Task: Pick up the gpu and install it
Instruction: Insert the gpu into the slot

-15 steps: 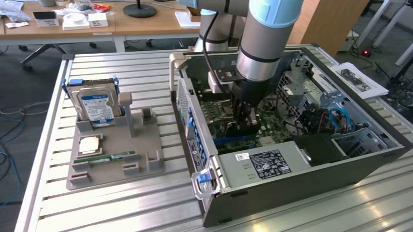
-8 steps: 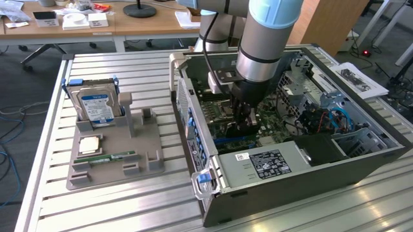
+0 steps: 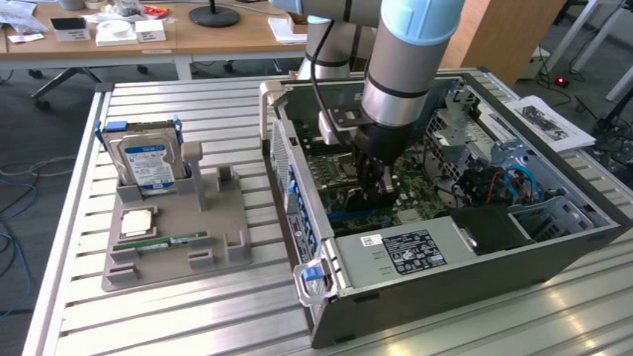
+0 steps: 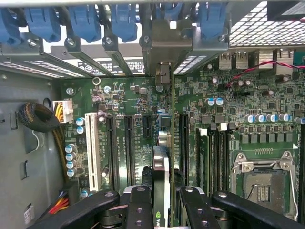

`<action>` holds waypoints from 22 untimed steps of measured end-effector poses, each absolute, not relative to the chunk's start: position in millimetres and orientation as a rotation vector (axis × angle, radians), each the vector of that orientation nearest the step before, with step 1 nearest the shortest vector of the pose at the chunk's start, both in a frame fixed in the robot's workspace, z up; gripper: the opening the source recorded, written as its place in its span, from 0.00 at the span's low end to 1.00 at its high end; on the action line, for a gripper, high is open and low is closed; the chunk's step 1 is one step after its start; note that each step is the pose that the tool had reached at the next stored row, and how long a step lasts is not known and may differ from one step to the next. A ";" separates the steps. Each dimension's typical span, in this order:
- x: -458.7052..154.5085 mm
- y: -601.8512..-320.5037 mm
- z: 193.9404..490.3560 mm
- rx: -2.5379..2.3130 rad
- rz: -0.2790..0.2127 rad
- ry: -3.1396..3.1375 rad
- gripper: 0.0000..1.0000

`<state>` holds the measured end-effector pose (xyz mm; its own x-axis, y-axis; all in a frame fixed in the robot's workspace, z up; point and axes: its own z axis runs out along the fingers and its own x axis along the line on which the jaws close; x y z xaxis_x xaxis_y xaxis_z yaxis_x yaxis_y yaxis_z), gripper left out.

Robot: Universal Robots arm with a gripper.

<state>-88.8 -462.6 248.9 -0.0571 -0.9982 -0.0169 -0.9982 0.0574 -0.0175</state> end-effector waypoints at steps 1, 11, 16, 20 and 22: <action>-88.8 -462.6 248.8 -2.141 -0.002 2.267 0.27; -89.4 -462.6 247.2 -2.141 -0.002 2.267 0.27; -89.7 -462.6 246.2 -2.141 -0.002 2.267 0.27; -89.7 -462.6 246.1 -2.140 -0.001 2.266 0.27; -89.7 -462.6 246.5 -2.139 0.000 2.266 0.27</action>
<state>-89.7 -462.6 246.5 -0.0573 -0.9982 -0.0186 -0.9982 0.0576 -0.0172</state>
